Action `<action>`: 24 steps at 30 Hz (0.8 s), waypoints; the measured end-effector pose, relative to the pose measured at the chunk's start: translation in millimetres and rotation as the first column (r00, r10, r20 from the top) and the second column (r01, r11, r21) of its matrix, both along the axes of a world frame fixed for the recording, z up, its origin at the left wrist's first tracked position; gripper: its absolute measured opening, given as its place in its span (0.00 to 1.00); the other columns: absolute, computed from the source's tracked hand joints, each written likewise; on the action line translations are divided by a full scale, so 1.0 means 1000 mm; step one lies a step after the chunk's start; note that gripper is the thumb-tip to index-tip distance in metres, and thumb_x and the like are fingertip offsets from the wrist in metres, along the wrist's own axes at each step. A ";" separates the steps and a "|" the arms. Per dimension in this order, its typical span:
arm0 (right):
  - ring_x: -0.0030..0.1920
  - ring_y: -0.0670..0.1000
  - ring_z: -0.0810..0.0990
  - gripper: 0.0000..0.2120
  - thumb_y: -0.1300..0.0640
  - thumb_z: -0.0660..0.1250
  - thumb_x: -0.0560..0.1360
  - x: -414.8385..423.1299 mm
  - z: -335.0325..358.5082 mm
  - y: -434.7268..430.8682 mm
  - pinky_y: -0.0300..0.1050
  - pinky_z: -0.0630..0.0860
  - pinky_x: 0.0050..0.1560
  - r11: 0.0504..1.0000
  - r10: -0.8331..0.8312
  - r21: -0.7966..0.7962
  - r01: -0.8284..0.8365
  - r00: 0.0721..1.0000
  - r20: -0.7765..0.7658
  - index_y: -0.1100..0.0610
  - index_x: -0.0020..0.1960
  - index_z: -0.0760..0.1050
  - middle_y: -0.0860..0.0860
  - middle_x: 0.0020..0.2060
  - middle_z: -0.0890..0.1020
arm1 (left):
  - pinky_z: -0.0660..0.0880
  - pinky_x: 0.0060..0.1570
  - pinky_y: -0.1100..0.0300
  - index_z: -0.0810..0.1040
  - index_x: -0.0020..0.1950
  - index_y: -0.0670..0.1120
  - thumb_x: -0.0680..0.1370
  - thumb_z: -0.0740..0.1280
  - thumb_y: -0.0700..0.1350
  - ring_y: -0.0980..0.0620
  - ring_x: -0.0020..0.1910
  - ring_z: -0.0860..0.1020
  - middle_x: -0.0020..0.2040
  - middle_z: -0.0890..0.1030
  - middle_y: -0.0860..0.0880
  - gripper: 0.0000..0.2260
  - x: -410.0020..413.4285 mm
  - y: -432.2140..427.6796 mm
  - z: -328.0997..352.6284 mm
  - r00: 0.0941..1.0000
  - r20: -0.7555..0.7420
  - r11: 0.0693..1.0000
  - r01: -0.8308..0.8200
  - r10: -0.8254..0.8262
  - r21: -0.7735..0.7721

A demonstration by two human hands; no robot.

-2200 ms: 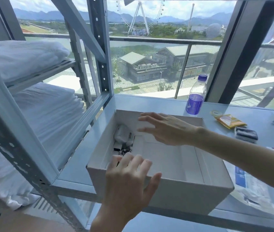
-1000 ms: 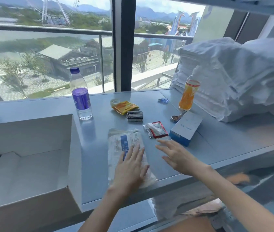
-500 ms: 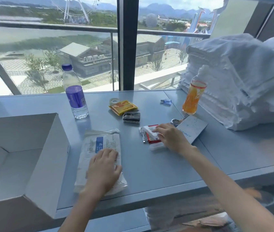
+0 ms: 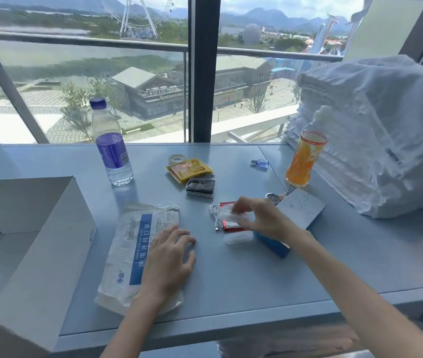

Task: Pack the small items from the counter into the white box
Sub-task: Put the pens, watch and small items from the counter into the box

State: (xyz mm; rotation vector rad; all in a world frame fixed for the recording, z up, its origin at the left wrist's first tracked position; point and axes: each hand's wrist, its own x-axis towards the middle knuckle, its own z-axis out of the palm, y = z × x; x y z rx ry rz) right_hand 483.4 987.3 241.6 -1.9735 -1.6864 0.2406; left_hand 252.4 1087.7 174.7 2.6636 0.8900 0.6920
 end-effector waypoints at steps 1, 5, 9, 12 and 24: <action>0.44 0.43 0.79 0.07 0.59 0.69 0.71 0.000 0.001 -0.005 0.37 0.74 0.47 0.998 0.055 -0.025 -0.055 0.998 0.021 0.57 0.49 0.77 0.48 0.44 0.83 | 0.69 0.61 0.52 0.80 0.47 0.52 0.69 0.62 0.49 0.51 0.63 0.72 0.53 0.79 0.55 0.11 0.000 0.000 0.000 1.000 0.017 1.000 0.002 -0.002 -0.011; 0.45 0.47 0.77 0.08 0.59 0.65 0.72 0.001 -0.005 -0.013 0.43 0.73 0.45 0.982 0.155 -0.129 -0.141 0.982 0.111 0.54 0.50 0.76 0.46 0.46 0.81 | 0.70 0.61 0.52 0.81 0.45 0.51 0.69 0.64 0.47 0.51 0.62 0.72 0.51 0.80 0.55 0.09 -0.001 0.002 -0.001 0.999 0.054 0.999 0.009 -0.007 -0.032; 0.47 0.48 0.78 0.07 0.53 0.68 0.73 -0.001 -0.008 -0.015 0.47 0.74 0.47 0.974 0.171 -0.168 -0.154 0.981 0.089 0.52 0.50 0.76 0.46 0.47 0.81 | 0.71 0.60 0.52 0.81 0.45 0.51 0.69 0.64 0.46 0.51 0.62 0.73 0.49 0.80 0.55 0.08 -0.002 -0.001 0.003 0.999 0.052 0.999 0.011 -0.009 -0.038; 0.43 0.47 0.74 0.10 0.51 0.69 0.73 -0.005 -0.004 -0.014 0.42 0.70 0.42 0.970 0.185 -0.183 -0.160 0.974 0.130 0.55 0.50 0.75 0.48 0.47 0.81 | 0.72 0.59 0.52 0.81 0.45 0.51 0.70 0.63 0.47 0.51 0.62 0.73 0.48 0.80 0.56 0.08 -0.004 -0.002 0.003 0.998 0.065 0.999 0.005 -0.003 -0.041; 0.43 0.47 0.81 0.12 0.54 0.74 0.65 -0.021 0.024 0.011 0.52 0.77 0.44 0.994 0.108 -0.027 -0.106 0.988 0.110 0.47 0.45 0.74 0.47 0.41 0.82 | 0.76 0.51 0.57 0.82 0.44 0.48 0.70 0.70 0.39 0.53 0.56 0.77 0.48 0.81 0.53 0.06 -0.046 -0.030 0.078 0.987 0.120 0.984 0.089 -0.108 0.153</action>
